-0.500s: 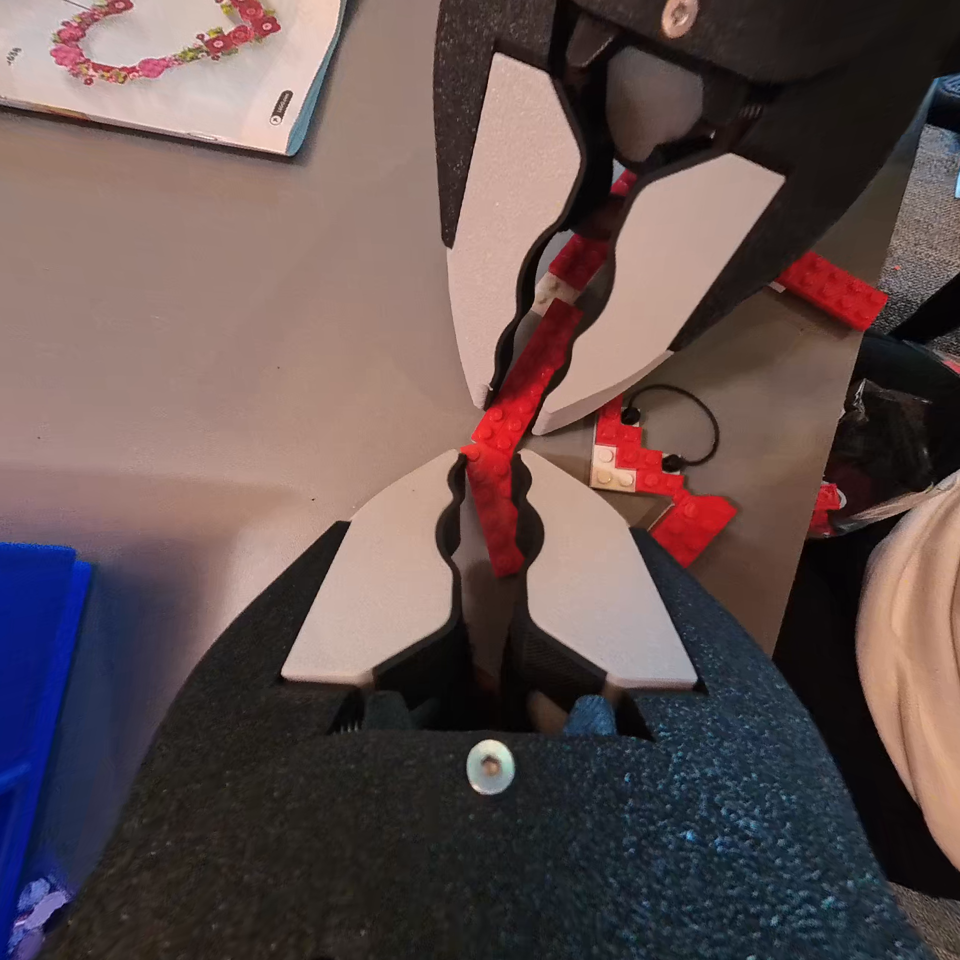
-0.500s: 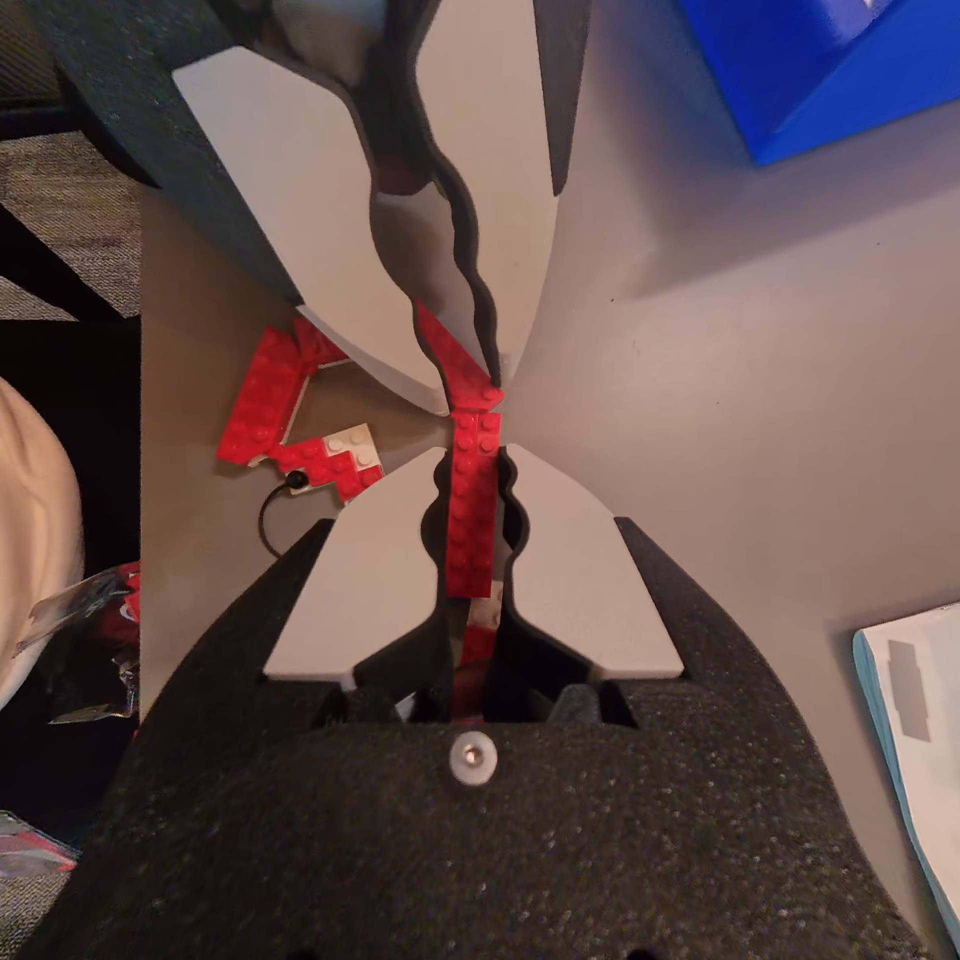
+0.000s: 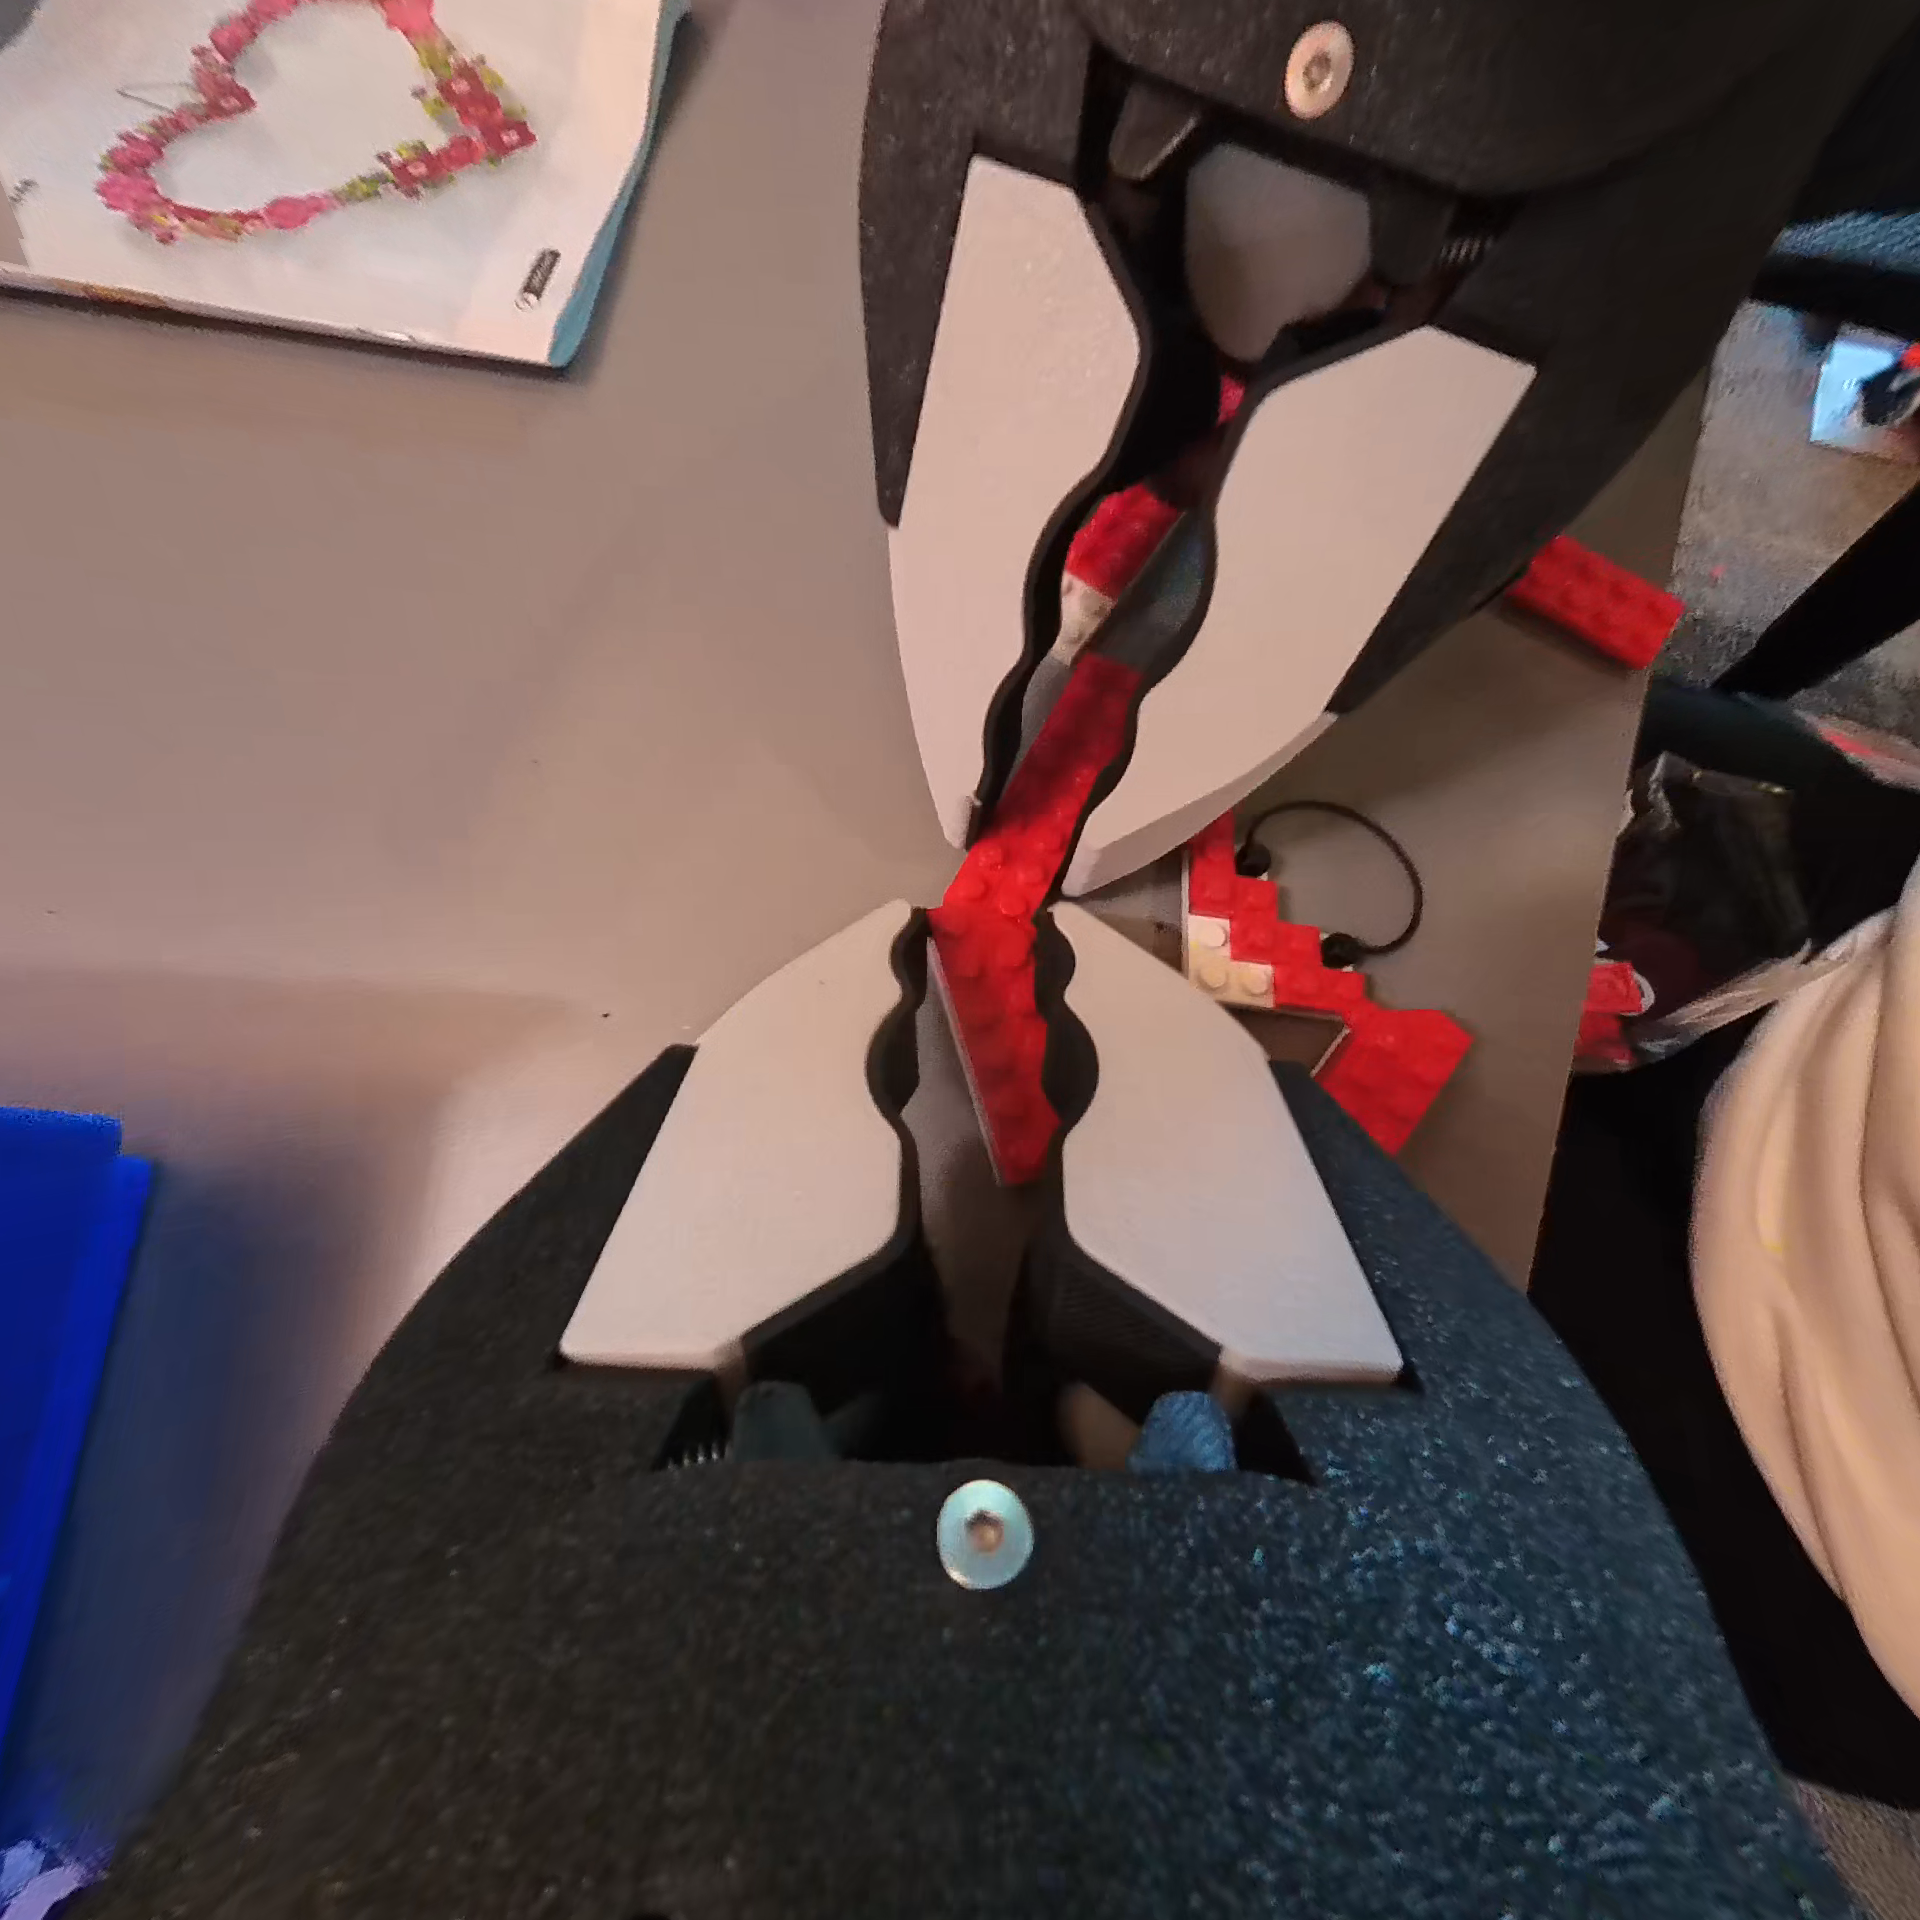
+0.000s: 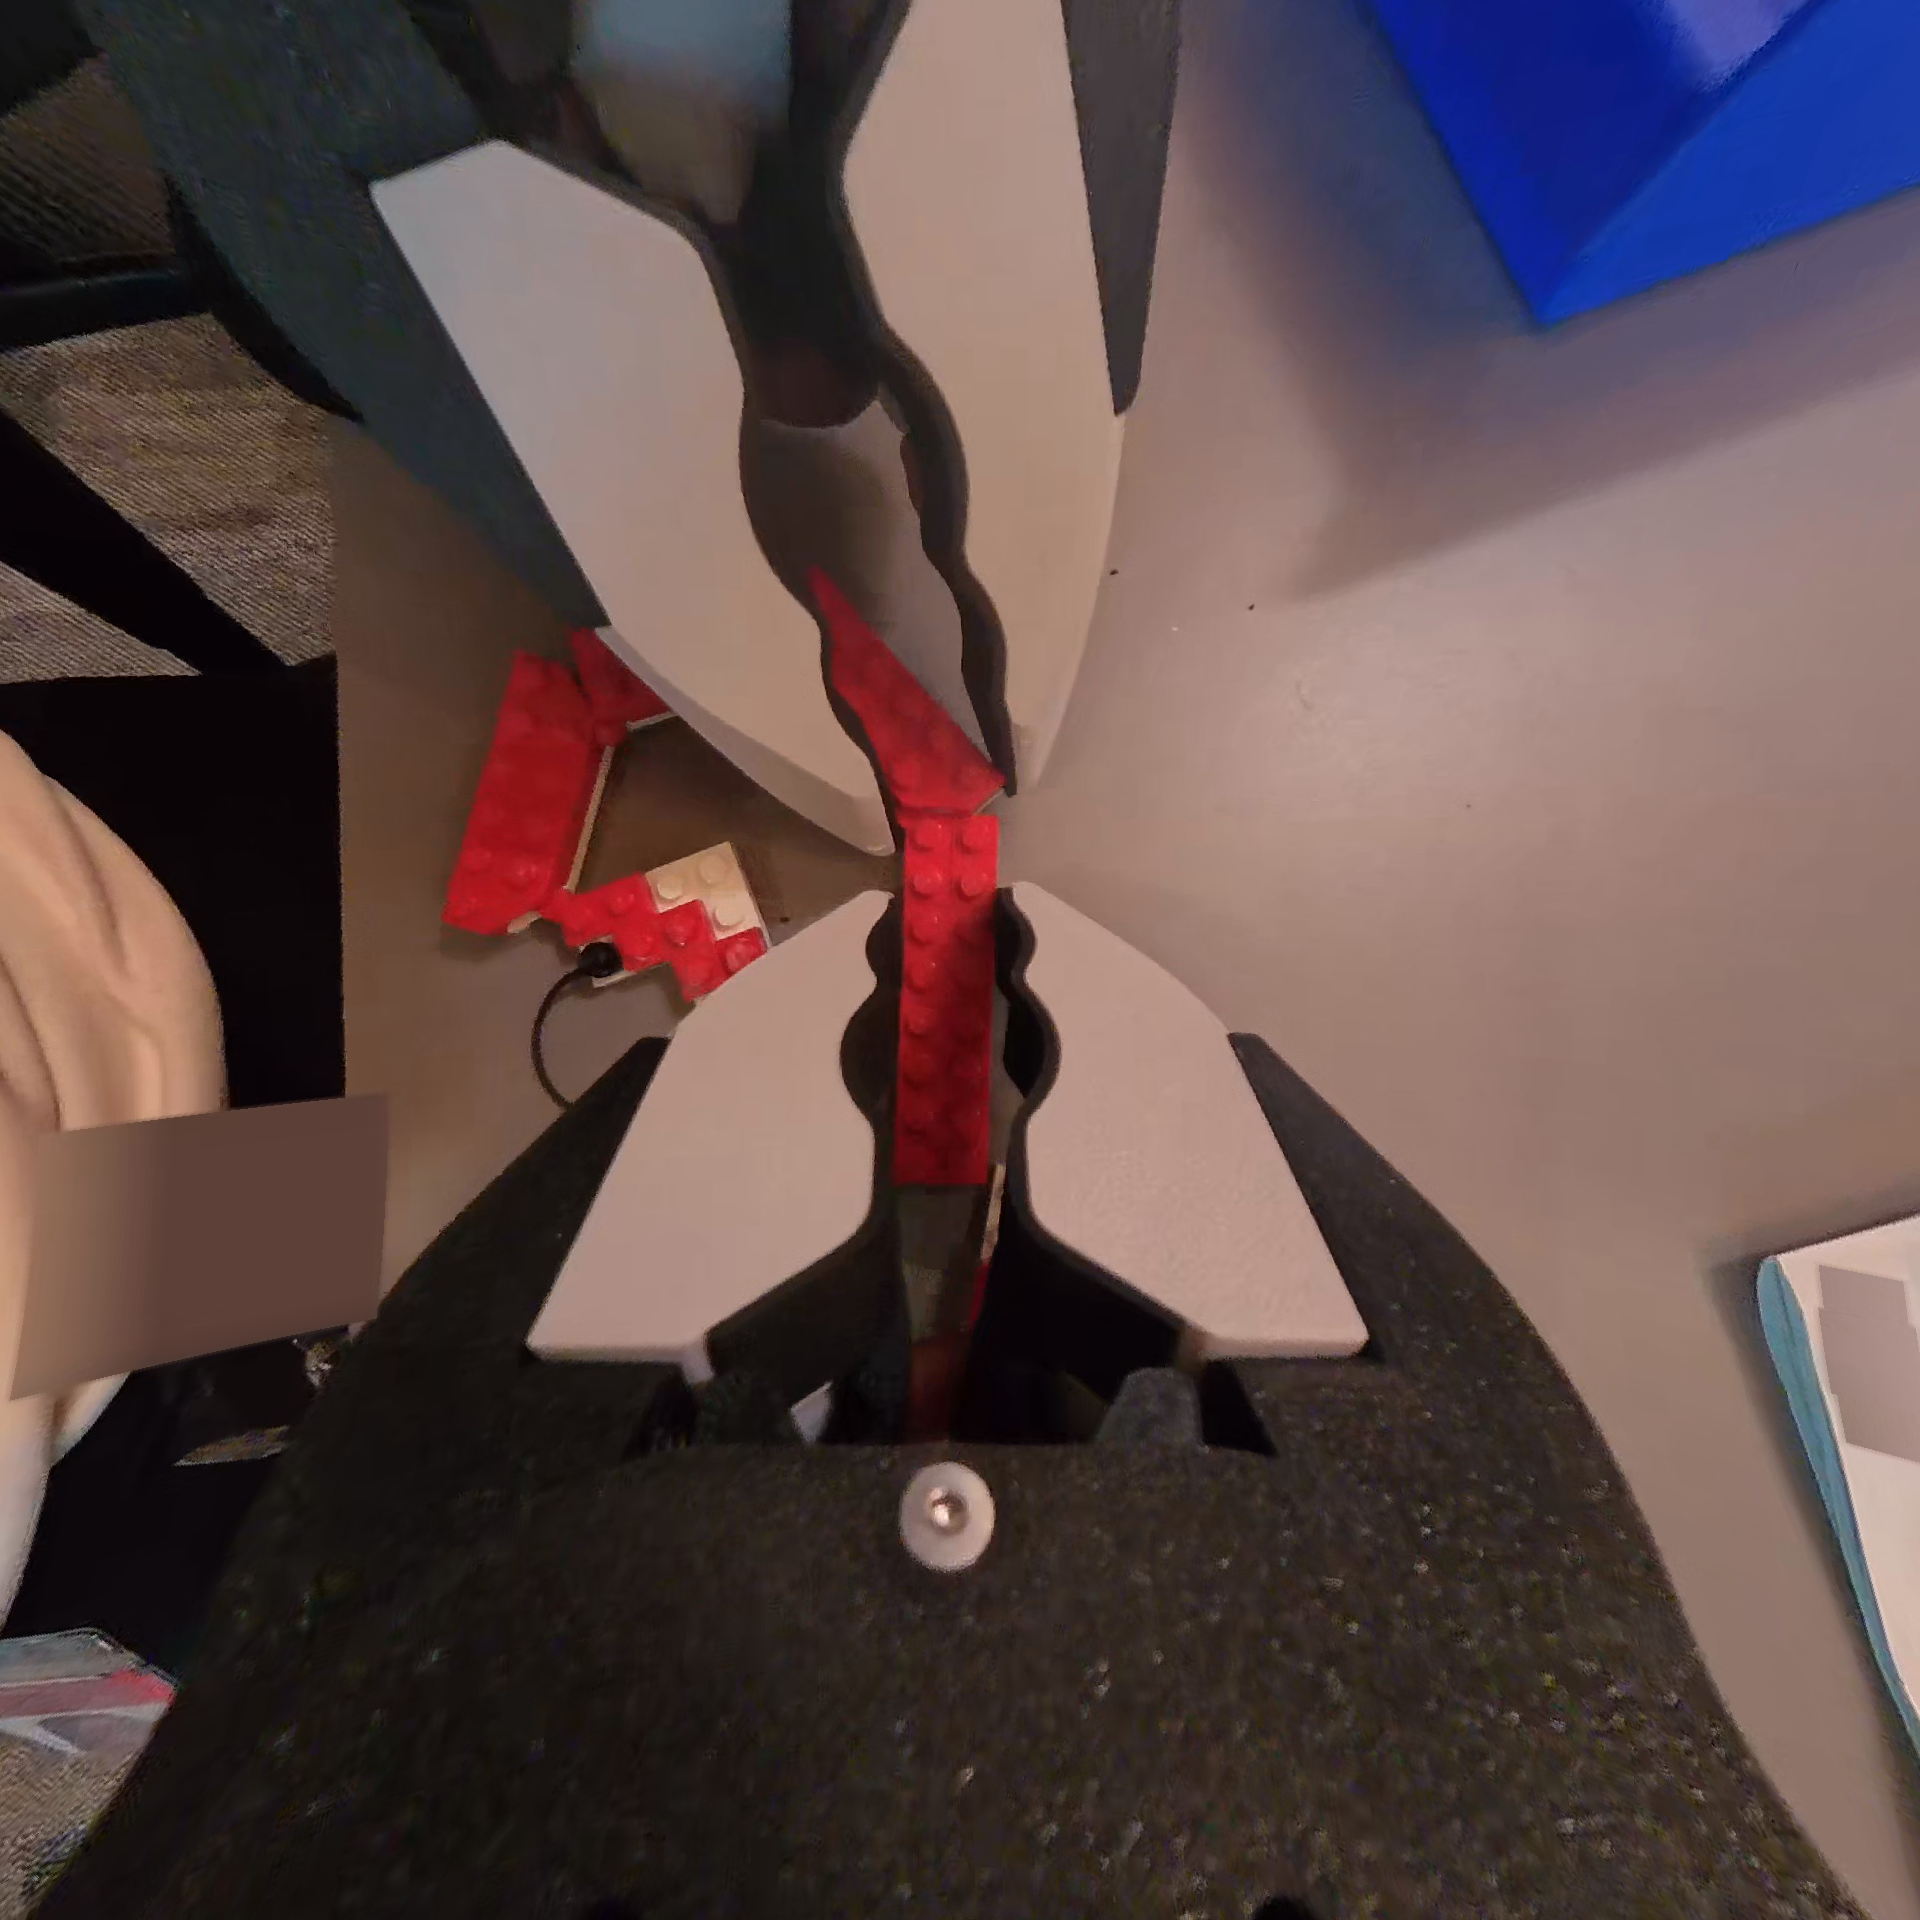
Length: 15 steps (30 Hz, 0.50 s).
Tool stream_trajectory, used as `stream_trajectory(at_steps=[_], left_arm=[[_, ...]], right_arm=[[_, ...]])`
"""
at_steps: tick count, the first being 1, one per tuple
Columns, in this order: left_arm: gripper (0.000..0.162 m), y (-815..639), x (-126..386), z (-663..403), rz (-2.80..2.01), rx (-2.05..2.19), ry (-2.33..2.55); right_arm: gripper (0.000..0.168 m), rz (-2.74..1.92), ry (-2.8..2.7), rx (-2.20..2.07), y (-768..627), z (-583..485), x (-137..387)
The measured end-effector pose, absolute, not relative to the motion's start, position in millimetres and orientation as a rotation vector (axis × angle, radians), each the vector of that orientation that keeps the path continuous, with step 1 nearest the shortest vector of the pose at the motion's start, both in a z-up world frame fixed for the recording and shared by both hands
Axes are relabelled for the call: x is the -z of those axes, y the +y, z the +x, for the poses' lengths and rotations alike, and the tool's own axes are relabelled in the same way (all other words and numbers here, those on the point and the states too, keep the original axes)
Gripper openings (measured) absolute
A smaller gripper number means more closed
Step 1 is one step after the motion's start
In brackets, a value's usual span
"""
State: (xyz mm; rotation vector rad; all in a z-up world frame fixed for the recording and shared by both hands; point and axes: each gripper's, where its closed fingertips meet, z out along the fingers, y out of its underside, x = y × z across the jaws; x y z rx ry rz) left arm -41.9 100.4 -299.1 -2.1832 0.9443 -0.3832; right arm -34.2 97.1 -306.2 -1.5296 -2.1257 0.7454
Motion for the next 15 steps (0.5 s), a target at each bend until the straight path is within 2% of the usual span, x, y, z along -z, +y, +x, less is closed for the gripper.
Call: stream_trajectory(at_steps=[3, 4, 6, 7, 8, 10, 14, 15], left_arm=[[0.018, 101, 292, -42, -2.129, 0.405, 0.911], [0.001, 104, 285, -43, -2.093, 0.418, 0.866], [0.000, 102, 229, -39, -1.834, 0.718, 0.684], [0.000, 102, 219, -46, -1.800, 0.749, 0.632], [0.000, 104, 232, -56, -1.849, 0.653, 0.663], [0.010, 99, 259, -58, -1.969, 0.609, 0.722], [0.034, 97, 281, -48, -2.134, 0.455, 0.837], [0.035, 95, 287, -45, -2.164, 0.415, 0.872]], right_arm=[[0.017, -1.504, -2.138, -0.647, 97, -36, 305], [0.017, -1.507, -2.152, -0.622, 96, -35, 306], [0.017, -1.547, -2.173, -0.619, 95, -33, 309], [0.017, -1.534, -2.176, -0.623, 95, -33, 309], [0.017, -1.511, -2.171, -0.611, 95, -33, 309], [0.017, -1.511, -2.145, -0.600, 95, -33, 309], [0.017, -1.624, -2.104, -0.634, 96, -32, 310], [0.017, -1.646, -2.086, -0.622, 97, -32, 310]])
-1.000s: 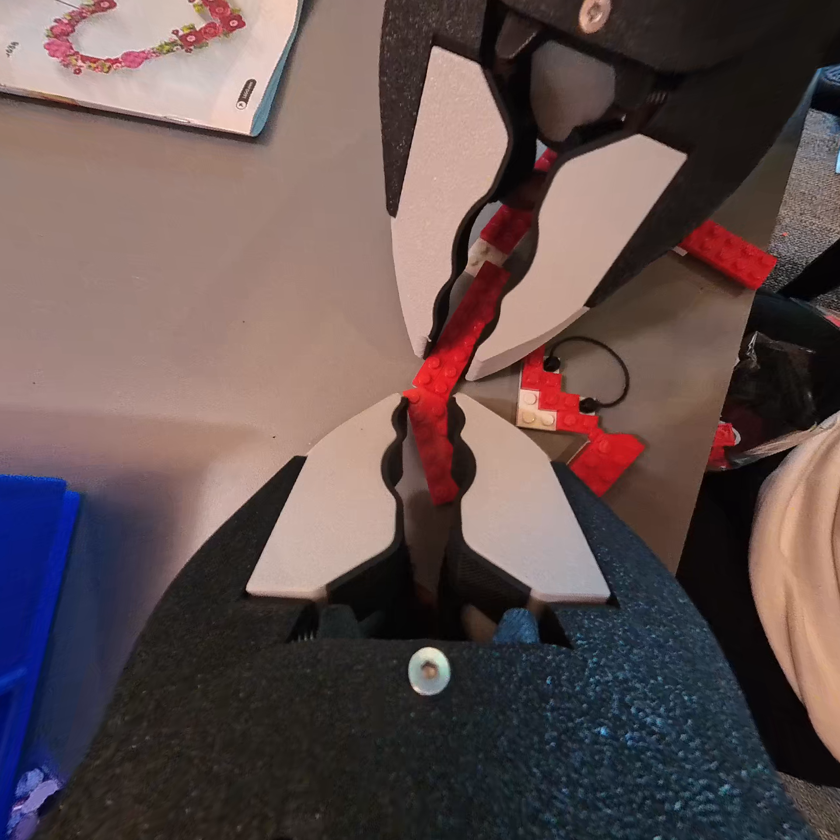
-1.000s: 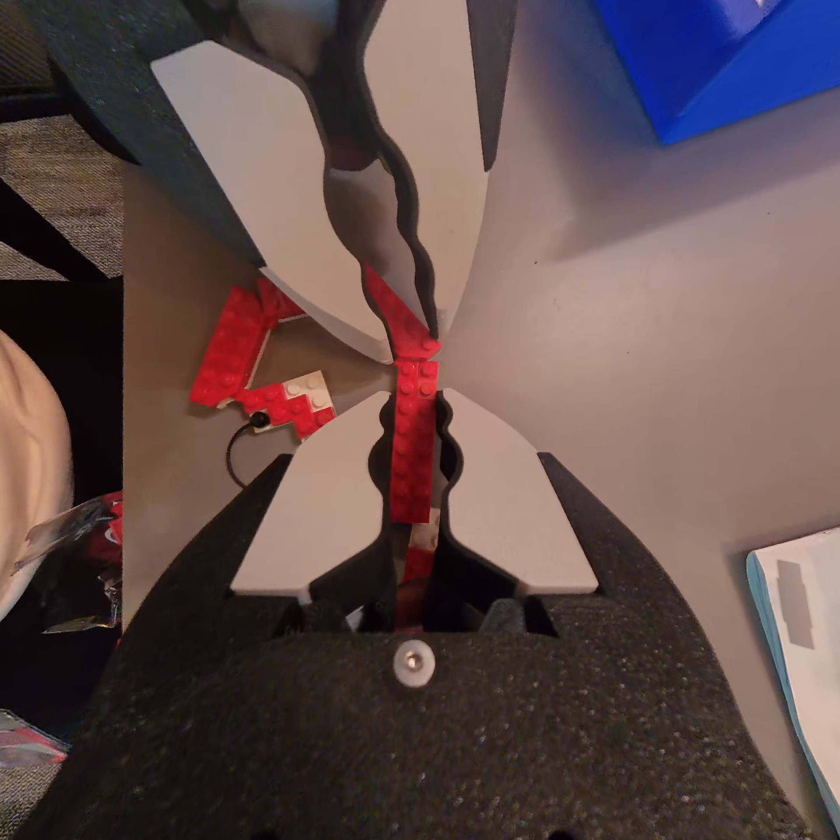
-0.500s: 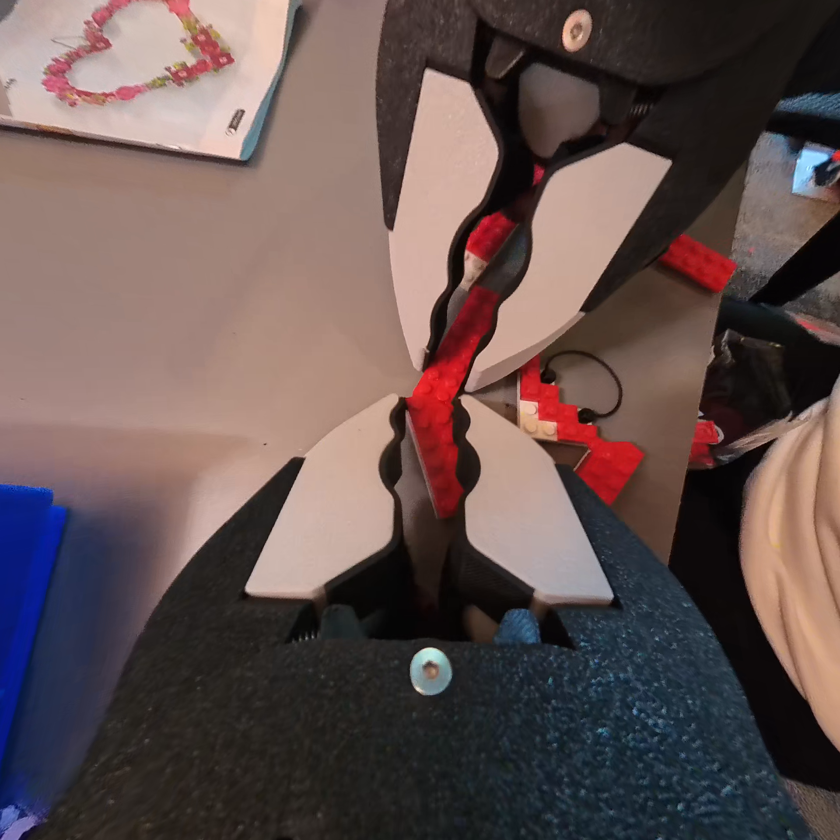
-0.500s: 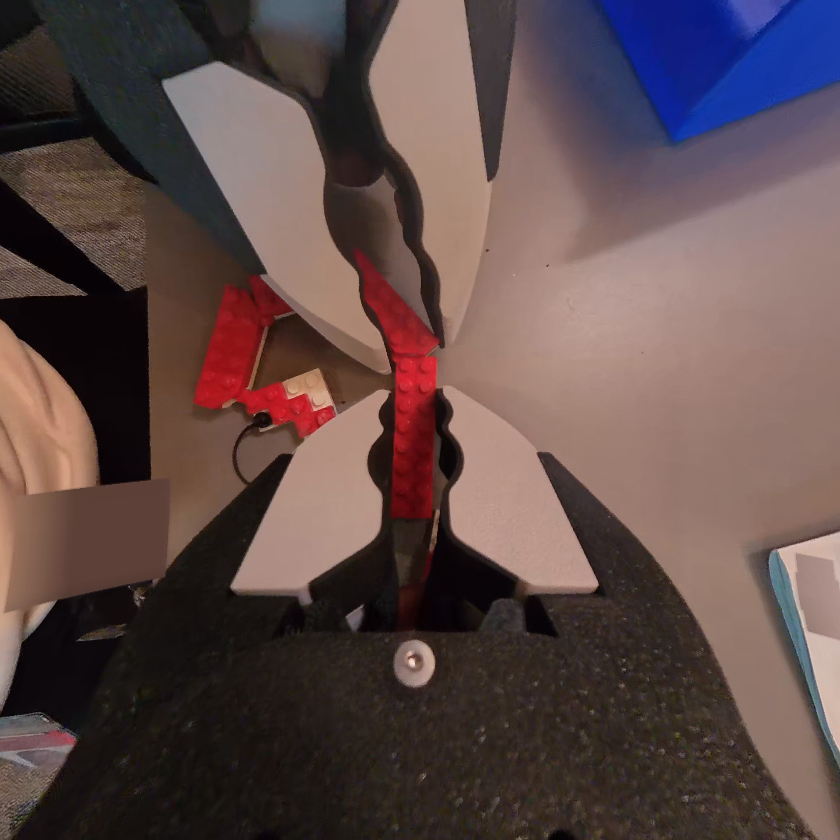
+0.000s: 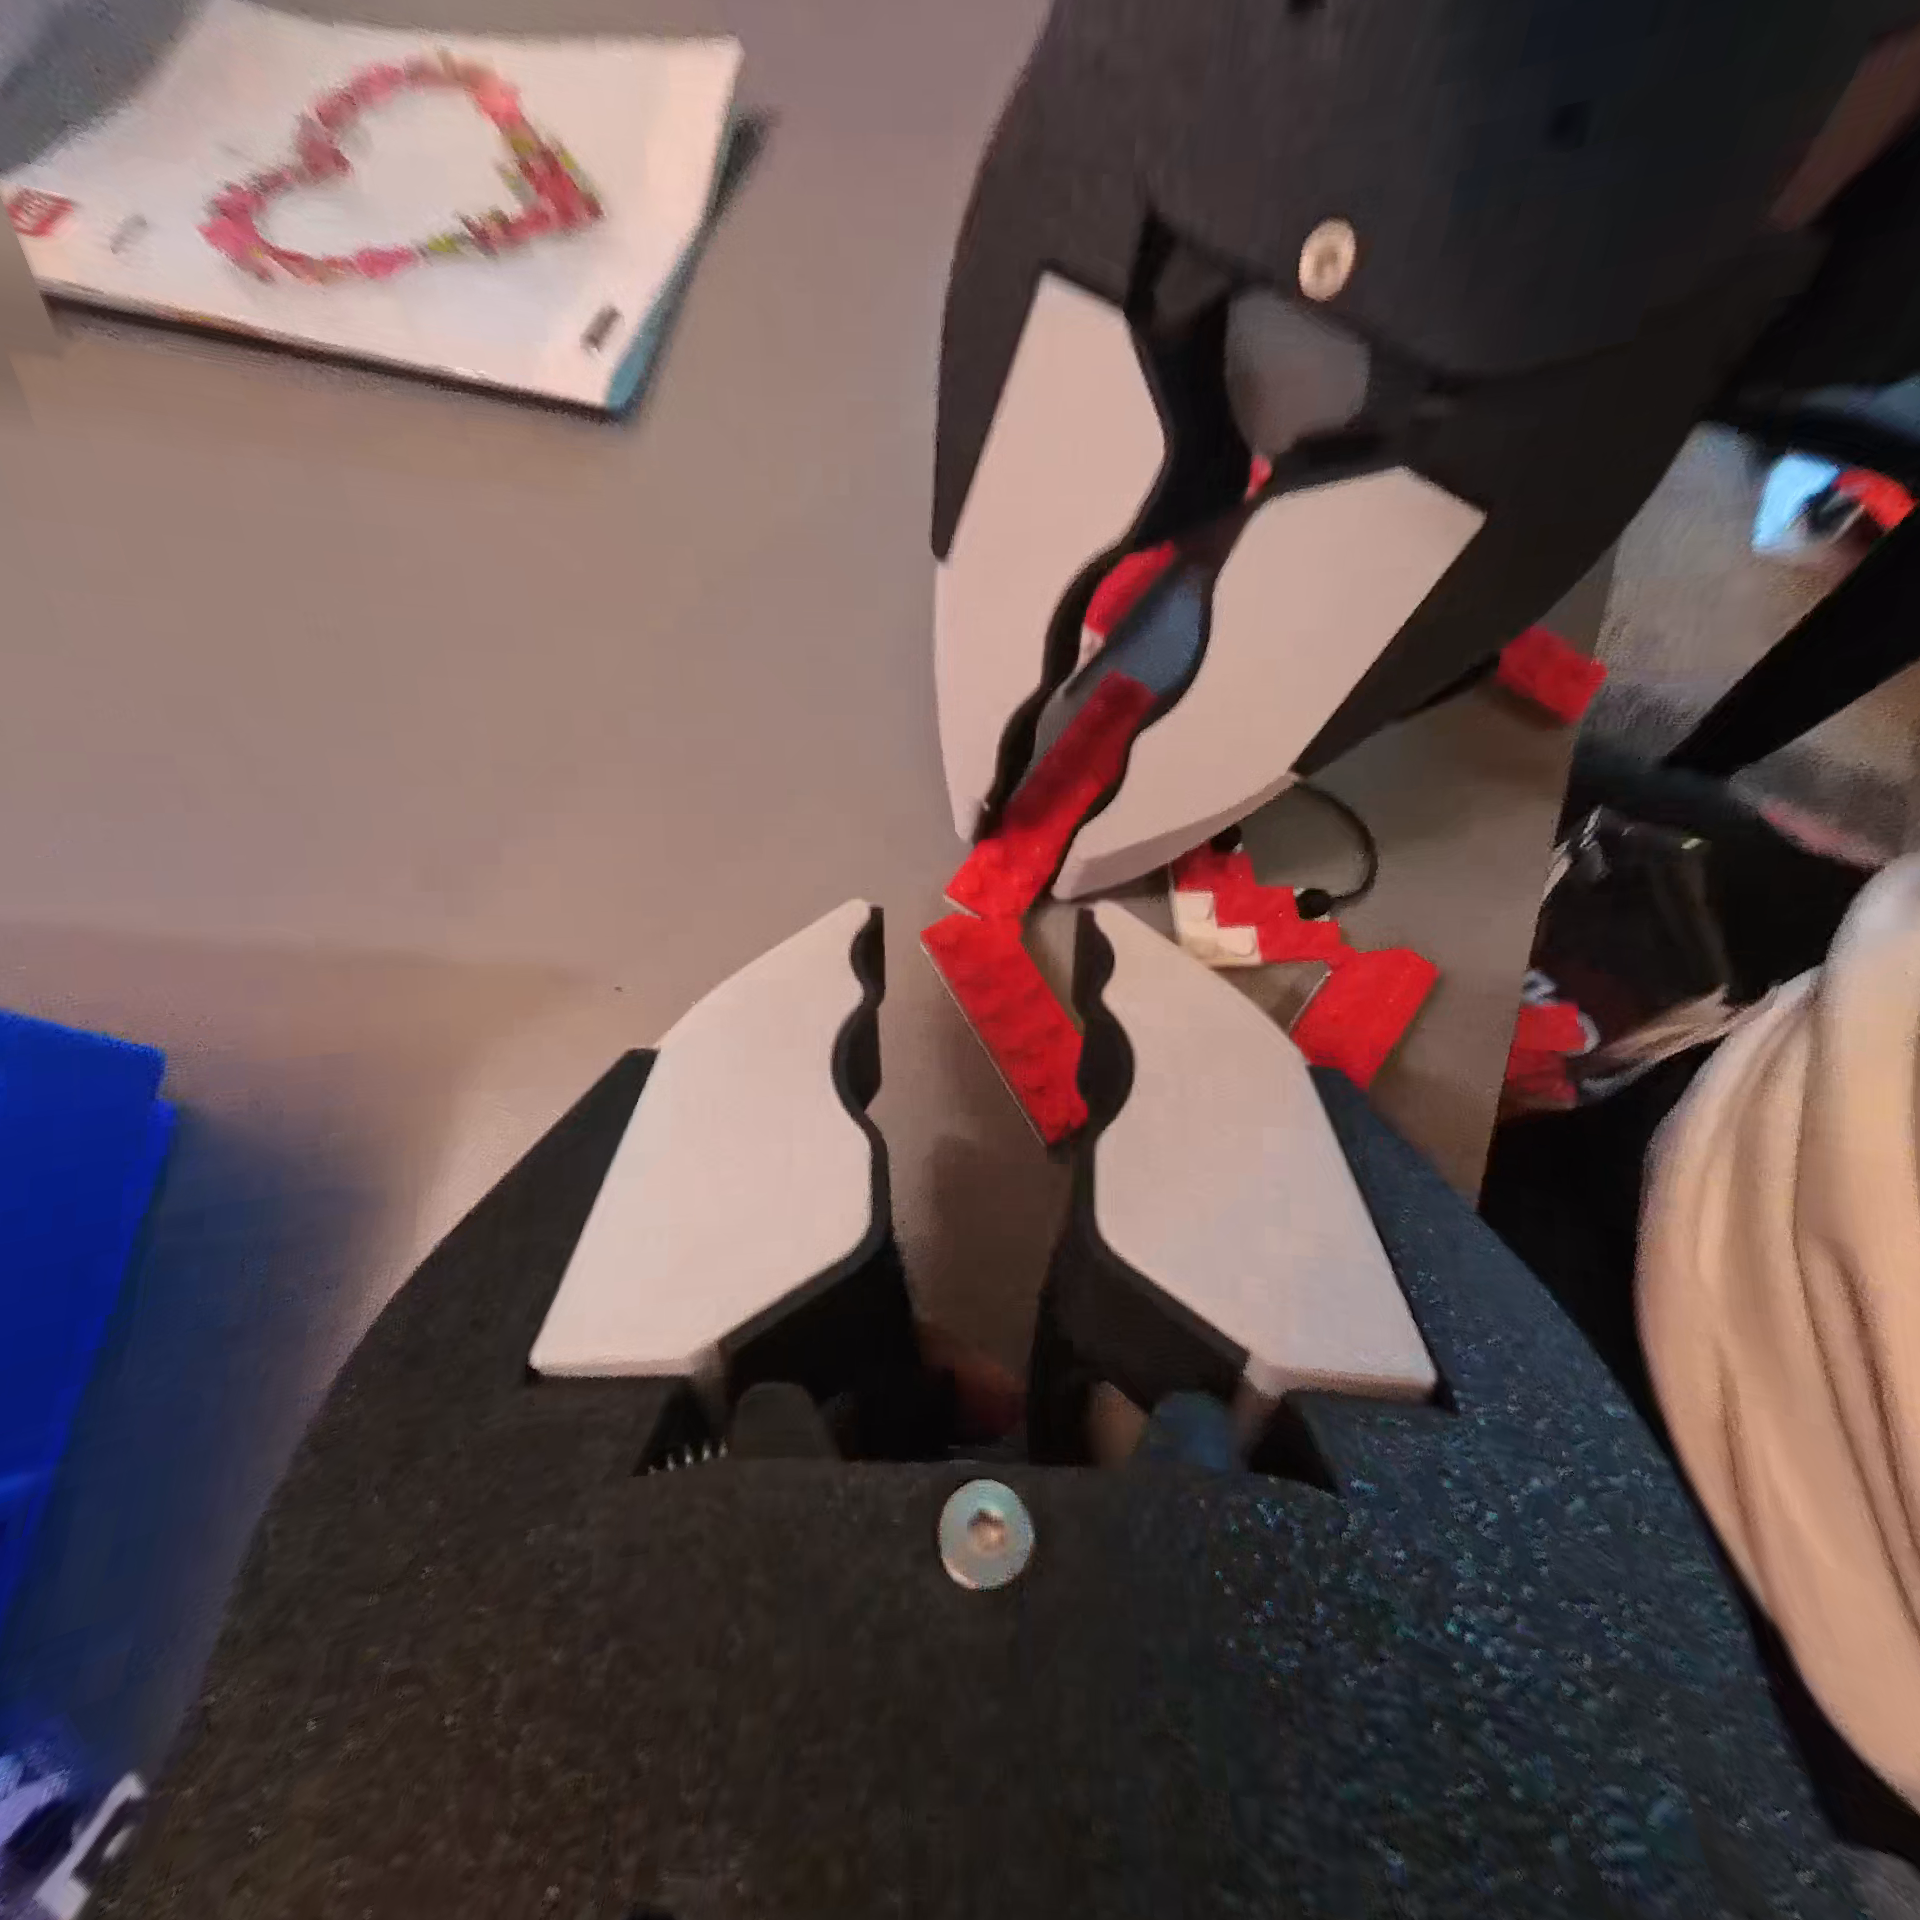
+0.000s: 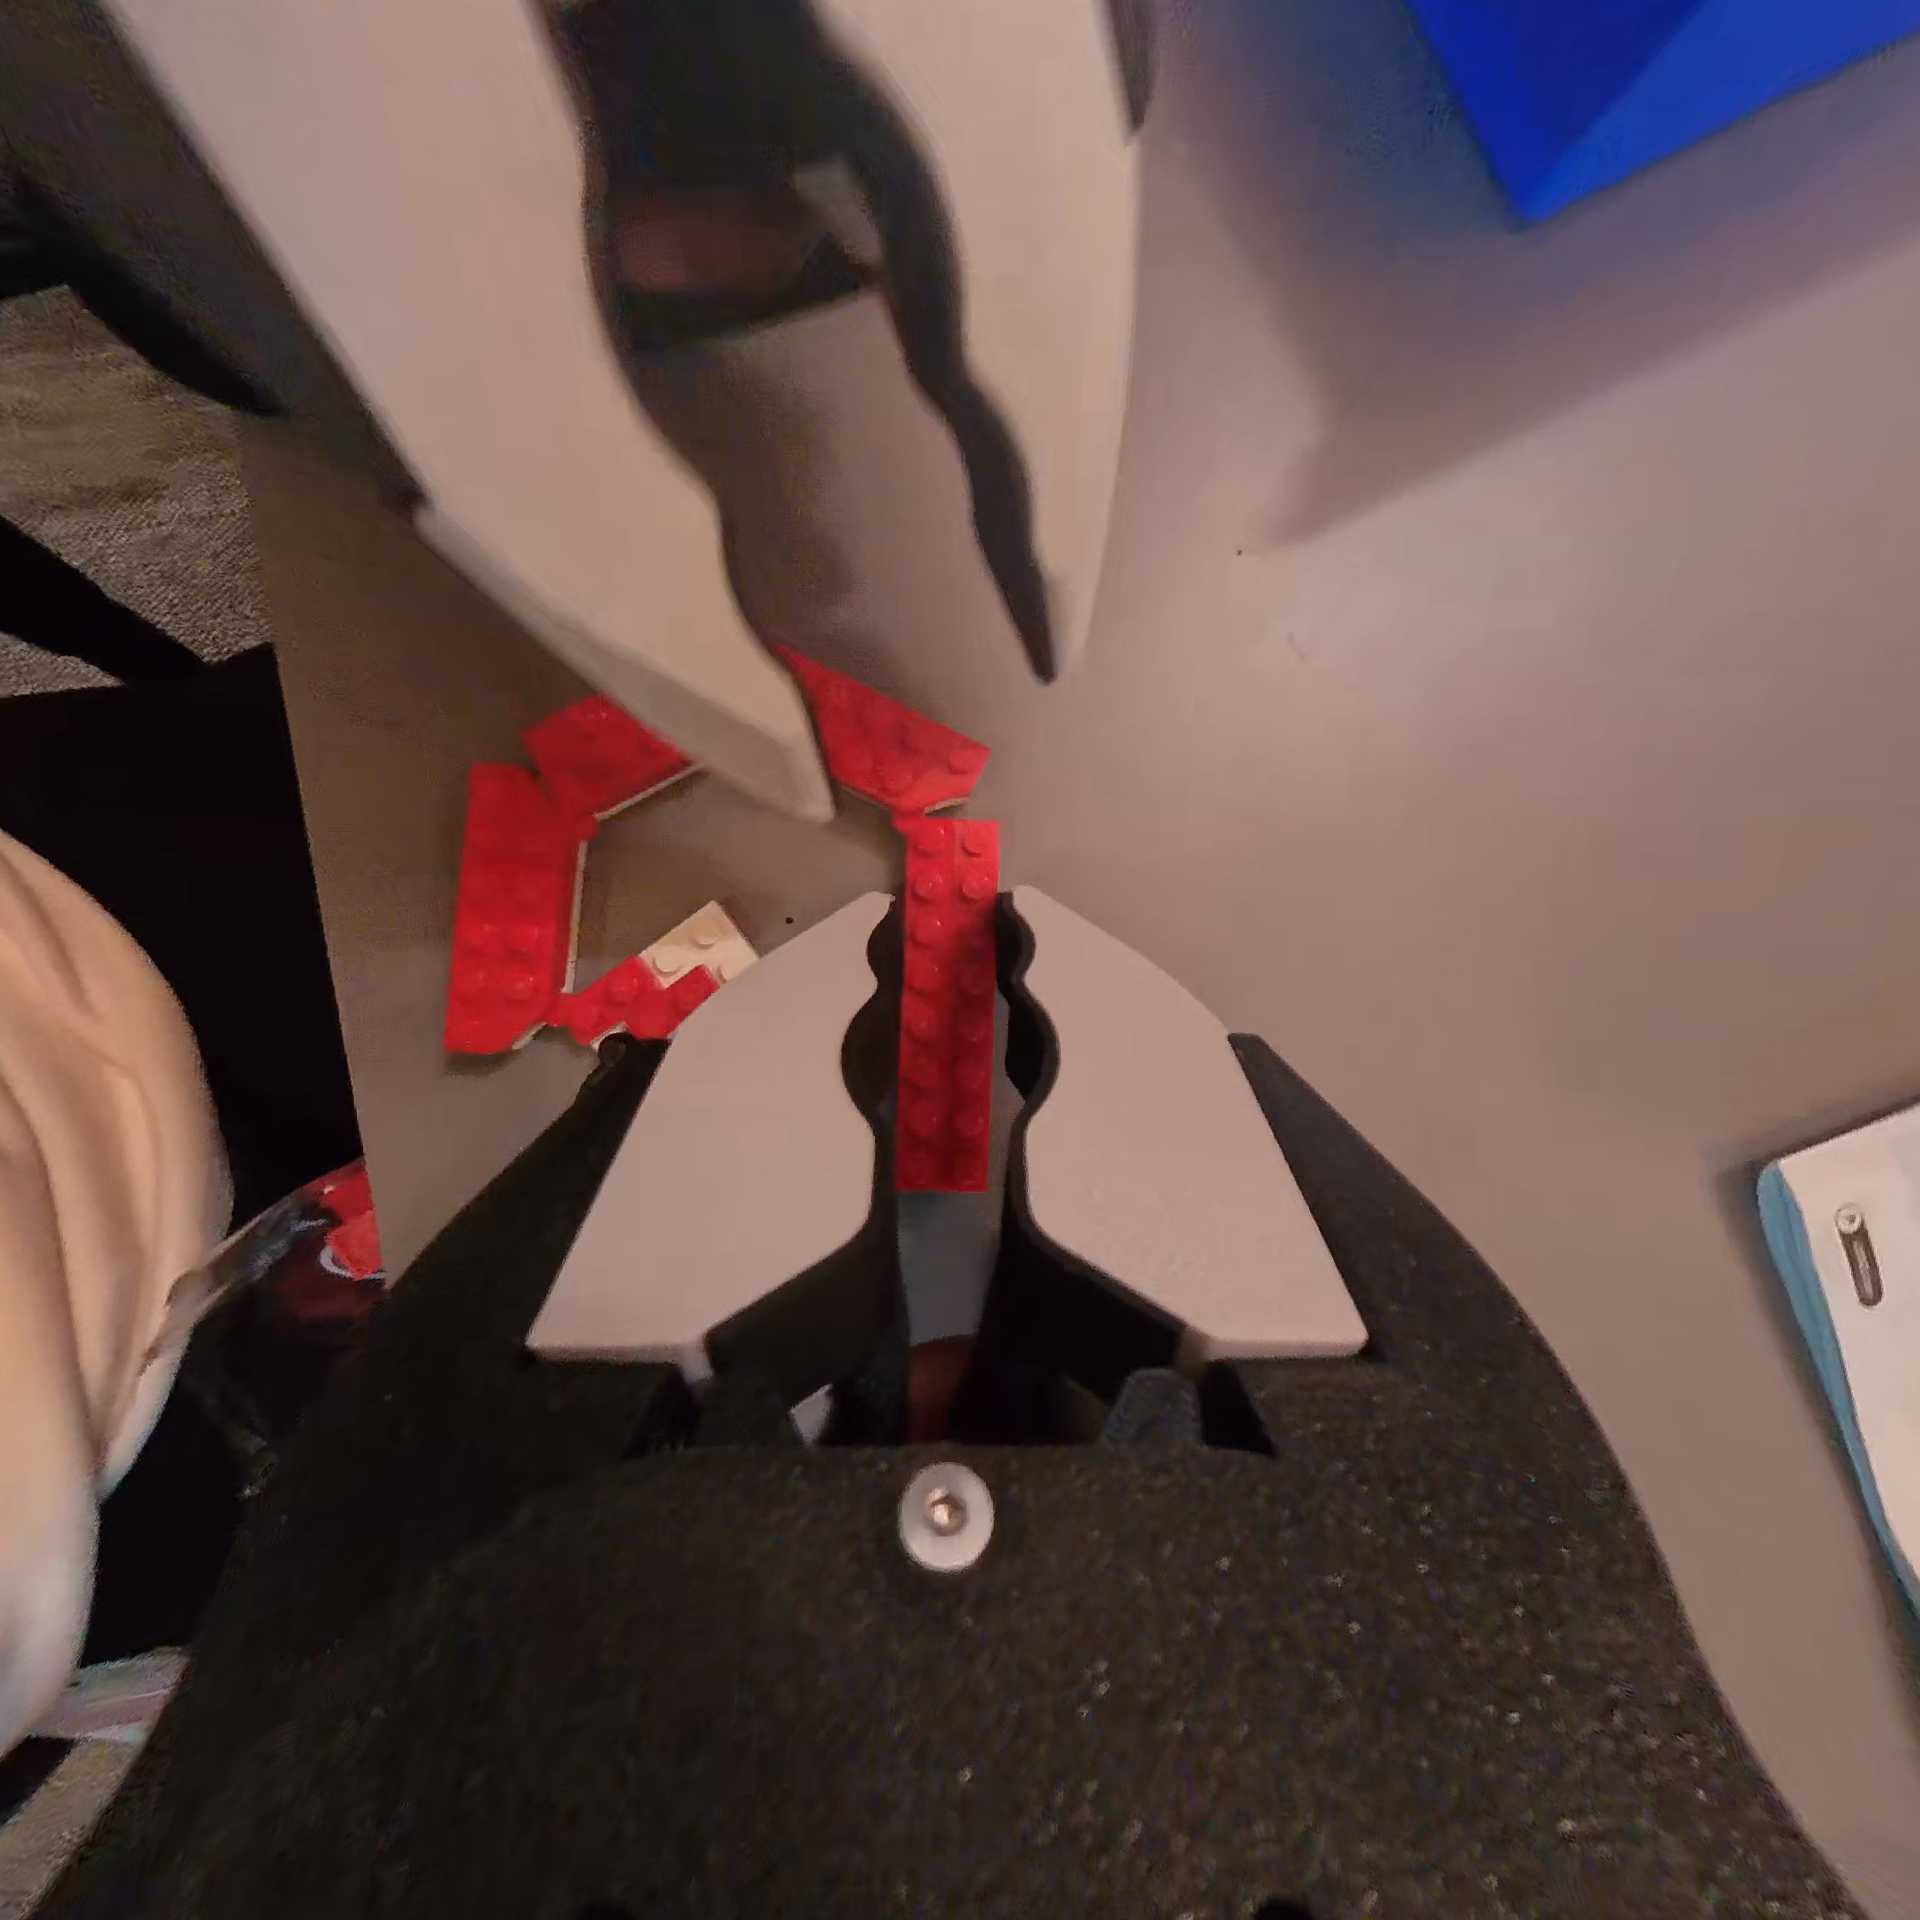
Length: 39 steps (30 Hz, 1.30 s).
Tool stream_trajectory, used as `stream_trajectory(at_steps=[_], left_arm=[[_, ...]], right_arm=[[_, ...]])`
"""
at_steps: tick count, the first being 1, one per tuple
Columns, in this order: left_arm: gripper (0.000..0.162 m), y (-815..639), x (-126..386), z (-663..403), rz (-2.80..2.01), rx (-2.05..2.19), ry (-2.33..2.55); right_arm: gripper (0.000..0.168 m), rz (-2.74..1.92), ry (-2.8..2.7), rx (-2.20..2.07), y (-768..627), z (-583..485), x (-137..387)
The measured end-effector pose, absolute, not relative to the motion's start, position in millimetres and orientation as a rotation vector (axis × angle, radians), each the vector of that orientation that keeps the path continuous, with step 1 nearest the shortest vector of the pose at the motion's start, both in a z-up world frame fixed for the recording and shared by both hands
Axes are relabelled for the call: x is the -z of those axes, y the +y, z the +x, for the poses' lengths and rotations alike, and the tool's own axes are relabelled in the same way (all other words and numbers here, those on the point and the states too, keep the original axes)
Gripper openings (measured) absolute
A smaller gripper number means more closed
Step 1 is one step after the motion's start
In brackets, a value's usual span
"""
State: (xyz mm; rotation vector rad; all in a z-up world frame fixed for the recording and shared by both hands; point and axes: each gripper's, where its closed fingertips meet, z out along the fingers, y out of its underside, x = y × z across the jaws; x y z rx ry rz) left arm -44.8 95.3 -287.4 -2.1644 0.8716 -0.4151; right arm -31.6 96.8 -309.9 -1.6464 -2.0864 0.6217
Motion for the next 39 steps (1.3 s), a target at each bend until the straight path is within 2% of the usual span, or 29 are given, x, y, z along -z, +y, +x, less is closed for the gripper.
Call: stream_trajectory(at_steps=[8, 12, 14, 25, 26, 28, 29, 31, 38, 39], left_arm=[[0.018, 95, 300, -43, -2.241, 0.336, 0.922], [0.026, 95, 306, -43, -2.286, 0.330, 0.919], [0.021, 96, 305, -41, -2.270, 0.341, 0.937], [0.017, 83, 287, -34, -2.046, 0.351, 0.967], [0.000, 86, 275, -35, -1.978, 0.383, 0.901], [0.000, 81, 214, -39, -1.738, 0.709, 0.647], [0.000, 83, 215, -52, -1.755, 0.659, 0.619], [0.000, 82, 246, -61, -1.856, 0.535, 0.680], [0.035, 62, 291, -47, -2.172, 0.309, 0.909], [0.032, 60, 294, -43, -2.166, 0.299, 0.930]], right_arm=[[0.017, -1.668, -2.025, -0.535, 96, -28, 310], [0.017, -1.657, -2.019, -0.517, 95, -28, 310], [0.017, -1.651, -2.018, -0.501, 95, -27, 310], [0.017, -1.661, -2.042, -0.461, 90, -27, 309], [0.017, -1.656, -2.042, -0.464, 89, -28, 308], [0.017, -1.688, -2.056, -0.482, 89, -26, 312], [0.017, -1.668, -2.059, -0.494, 89, -27, 311], [0.018, -1.654, -2.034, -0.473, 92, -28, 310], [0.031, -1.670, -2.012, -0.566, 103, -25, 301], [0.031, -1.565, -2.040, -0.600, 101, -27, 291]])
